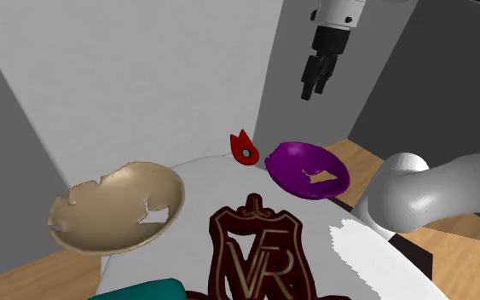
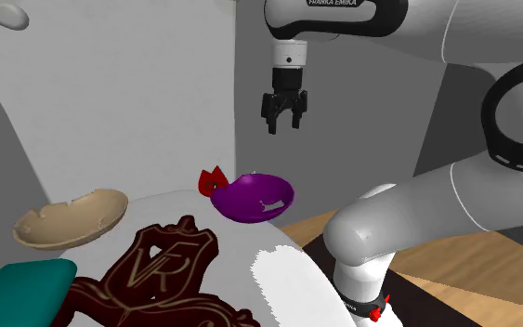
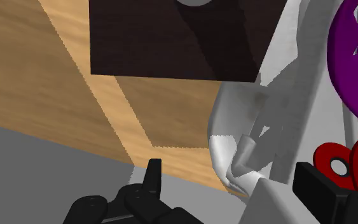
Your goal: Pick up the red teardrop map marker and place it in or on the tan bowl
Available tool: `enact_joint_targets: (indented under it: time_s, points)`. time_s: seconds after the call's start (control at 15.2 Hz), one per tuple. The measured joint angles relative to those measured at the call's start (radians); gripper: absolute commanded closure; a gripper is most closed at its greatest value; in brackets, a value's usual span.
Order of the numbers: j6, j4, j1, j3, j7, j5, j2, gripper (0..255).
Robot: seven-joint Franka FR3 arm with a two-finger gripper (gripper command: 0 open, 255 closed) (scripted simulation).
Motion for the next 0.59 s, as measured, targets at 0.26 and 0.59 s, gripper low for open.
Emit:
enact_joint_targets:
  time_s: [0.26,0.59]
  points:
    - [0.048,-0.057,0.005,0.055,0.066,0.031,-0.046,0]
    - [0.181,-0.147,0.023,0.198,0.229,0.108,-0.092,0]
